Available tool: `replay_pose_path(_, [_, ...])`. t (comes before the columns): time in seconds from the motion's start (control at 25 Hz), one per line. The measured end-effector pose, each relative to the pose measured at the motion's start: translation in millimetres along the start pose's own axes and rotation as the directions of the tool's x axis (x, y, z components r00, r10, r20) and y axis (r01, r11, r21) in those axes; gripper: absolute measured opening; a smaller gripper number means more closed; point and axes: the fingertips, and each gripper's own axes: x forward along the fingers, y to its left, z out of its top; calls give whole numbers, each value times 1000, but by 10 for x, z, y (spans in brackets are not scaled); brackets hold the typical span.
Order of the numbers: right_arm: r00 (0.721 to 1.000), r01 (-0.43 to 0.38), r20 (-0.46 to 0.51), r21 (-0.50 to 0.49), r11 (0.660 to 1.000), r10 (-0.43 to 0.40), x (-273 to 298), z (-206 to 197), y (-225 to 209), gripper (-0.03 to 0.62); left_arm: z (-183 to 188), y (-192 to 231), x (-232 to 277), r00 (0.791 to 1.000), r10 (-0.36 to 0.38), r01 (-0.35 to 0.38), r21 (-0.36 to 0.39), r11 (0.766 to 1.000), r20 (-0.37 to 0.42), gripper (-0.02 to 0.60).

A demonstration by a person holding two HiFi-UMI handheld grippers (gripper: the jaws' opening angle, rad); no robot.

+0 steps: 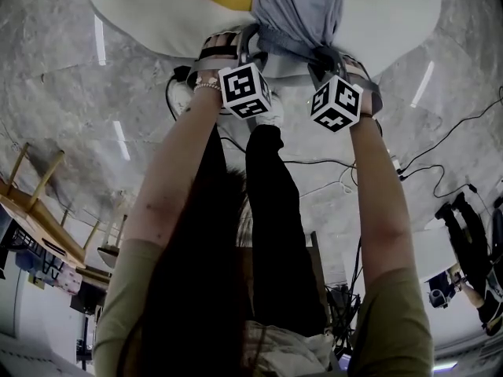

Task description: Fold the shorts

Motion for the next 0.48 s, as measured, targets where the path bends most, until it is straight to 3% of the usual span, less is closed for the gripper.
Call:
replay_pose_path(0.12, [998, -31, 56, 101, 994, 25, -62, 55, -19, 112, -43, -20, 40, 1000, -8, 7, -64, 998, -8, 321])
replay_pose_path(0.24, [991, -93, 113, 178, 980, 74, -141, 99, -17, 110, -29, -13, 75, 1000, -3, 3, -45, 999, -10, 325])
replay_pose_path(0.48, [969, -207, 169, 169, 964, 179, -254, 96, -5, 110, 36, 90, 142, 998, 64, -64, -8, 998, -1, 378])
